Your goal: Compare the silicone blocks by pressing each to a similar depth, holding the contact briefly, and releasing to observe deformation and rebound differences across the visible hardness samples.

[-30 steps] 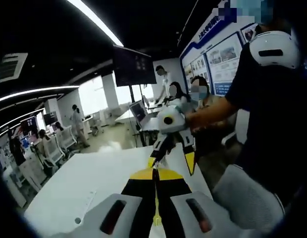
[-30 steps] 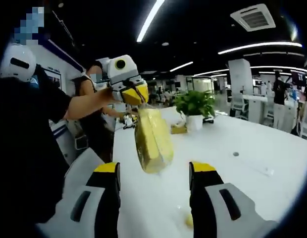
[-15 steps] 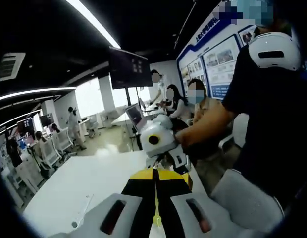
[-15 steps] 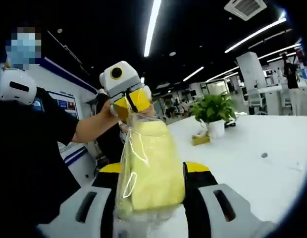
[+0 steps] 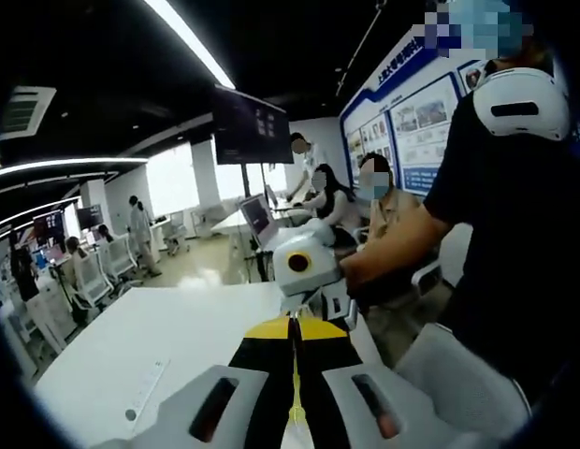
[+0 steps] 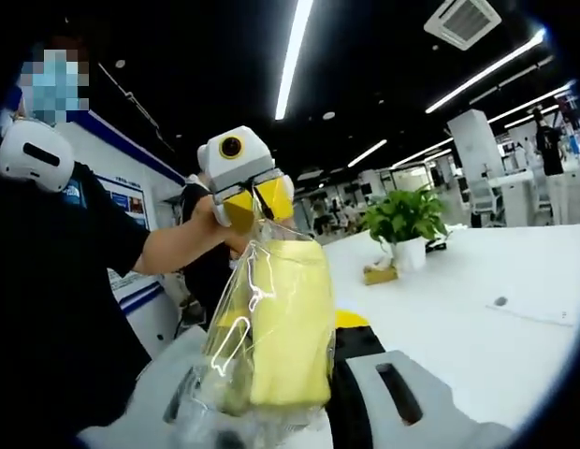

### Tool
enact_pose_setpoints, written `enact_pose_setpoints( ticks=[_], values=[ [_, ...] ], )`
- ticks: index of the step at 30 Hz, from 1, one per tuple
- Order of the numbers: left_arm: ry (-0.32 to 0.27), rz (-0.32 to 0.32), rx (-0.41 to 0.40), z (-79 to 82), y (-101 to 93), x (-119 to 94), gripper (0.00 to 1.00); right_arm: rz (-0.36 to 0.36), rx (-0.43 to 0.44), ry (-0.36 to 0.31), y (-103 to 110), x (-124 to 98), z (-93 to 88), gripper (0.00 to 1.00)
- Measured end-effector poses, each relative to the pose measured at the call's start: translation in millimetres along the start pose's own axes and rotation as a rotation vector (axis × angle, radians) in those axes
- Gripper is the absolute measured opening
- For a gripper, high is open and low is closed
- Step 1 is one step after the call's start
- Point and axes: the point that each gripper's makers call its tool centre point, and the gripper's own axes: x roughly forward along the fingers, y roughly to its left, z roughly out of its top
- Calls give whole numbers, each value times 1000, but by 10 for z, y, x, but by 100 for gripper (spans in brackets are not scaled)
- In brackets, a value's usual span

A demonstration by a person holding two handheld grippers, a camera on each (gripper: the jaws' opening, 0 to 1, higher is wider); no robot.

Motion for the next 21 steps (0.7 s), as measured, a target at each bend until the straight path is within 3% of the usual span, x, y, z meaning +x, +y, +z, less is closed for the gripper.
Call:
enact_pose_setpoints(
  ticks=[8,21],
  values=[
    [42,-2,-14,-136,-39,-23,0,-3,-31,80,4,28,-134,7],
    [35,40,-22,-151,-6,-105,0,-3,-64,76,-35,114,-111,5]
  ],
)
